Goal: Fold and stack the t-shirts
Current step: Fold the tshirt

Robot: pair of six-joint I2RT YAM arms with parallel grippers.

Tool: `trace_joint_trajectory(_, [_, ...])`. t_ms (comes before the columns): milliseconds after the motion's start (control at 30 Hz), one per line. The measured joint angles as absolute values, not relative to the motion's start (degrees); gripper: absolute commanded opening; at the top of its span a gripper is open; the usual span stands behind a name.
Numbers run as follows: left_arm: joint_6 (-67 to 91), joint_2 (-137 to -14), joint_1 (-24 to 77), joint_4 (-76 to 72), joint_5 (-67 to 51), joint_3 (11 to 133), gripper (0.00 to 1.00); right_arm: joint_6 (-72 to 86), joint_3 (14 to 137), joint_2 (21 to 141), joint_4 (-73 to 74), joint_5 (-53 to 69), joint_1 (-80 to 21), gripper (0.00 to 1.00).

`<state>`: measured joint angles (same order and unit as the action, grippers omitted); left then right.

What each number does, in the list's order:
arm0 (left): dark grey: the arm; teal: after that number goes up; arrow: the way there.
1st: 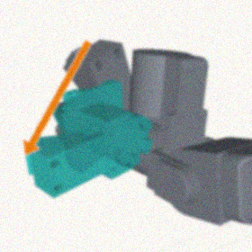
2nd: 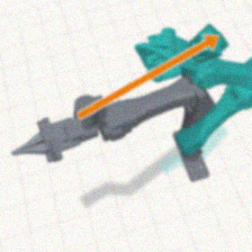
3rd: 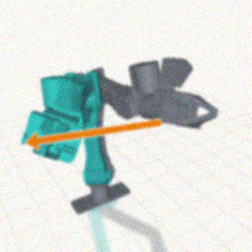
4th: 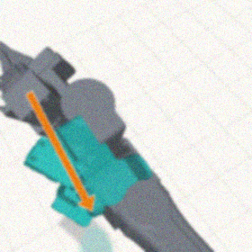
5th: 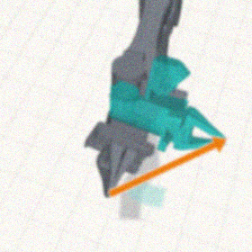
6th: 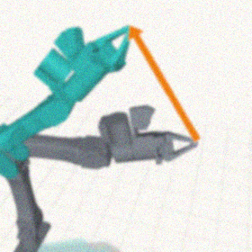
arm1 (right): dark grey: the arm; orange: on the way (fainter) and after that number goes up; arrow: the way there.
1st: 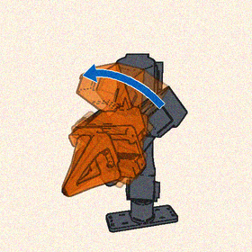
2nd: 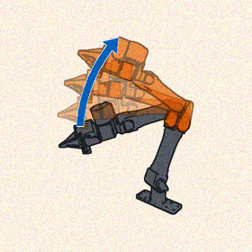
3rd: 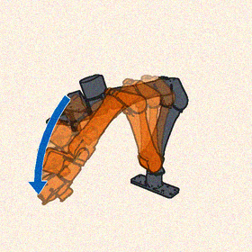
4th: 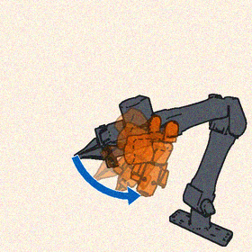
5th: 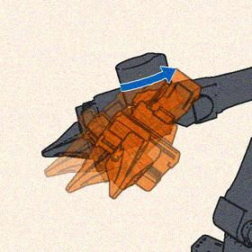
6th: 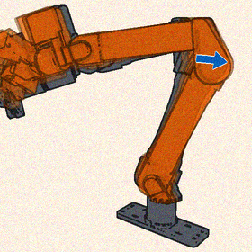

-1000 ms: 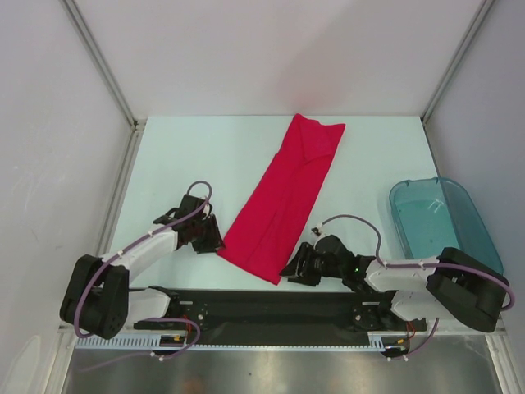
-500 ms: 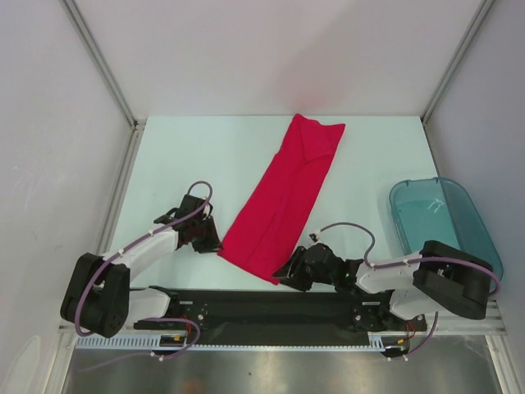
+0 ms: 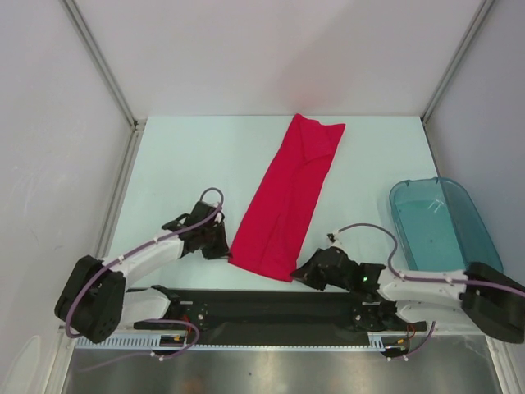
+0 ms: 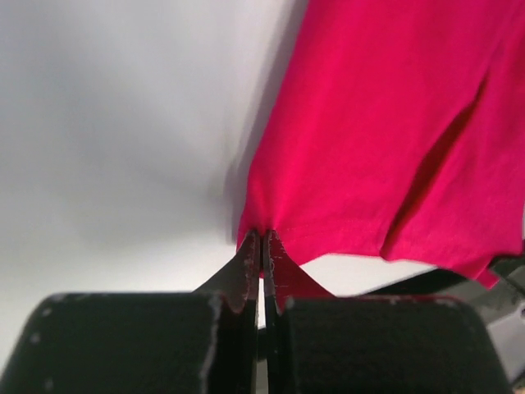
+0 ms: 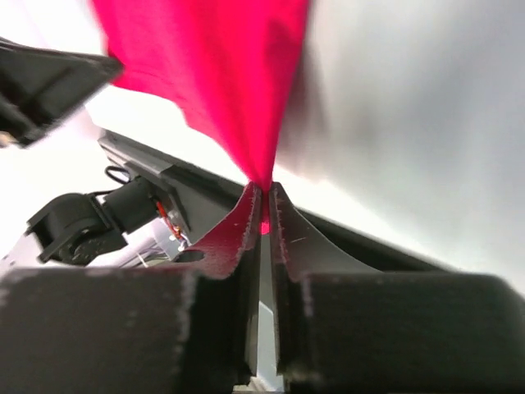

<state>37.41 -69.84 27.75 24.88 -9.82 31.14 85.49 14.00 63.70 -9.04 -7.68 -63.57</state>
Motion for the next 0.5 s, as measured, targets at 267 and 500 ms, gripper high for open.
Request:
trace_joint_trajectory(267, [49.6, -62.2, 42.5, 21.8, -9.4, 27.2, 0.0, 83.4, 11.0, 32.7, 15.1, -11.4, -64.3, 0.02])
trace_joint_trajectory(500, [59.9, -63.9, 55.7, 17.7, -8.1, 26.2, 0.0, 82.8, 10.8, 12.6, 38.9, -12.3, -65.3, 0.02])
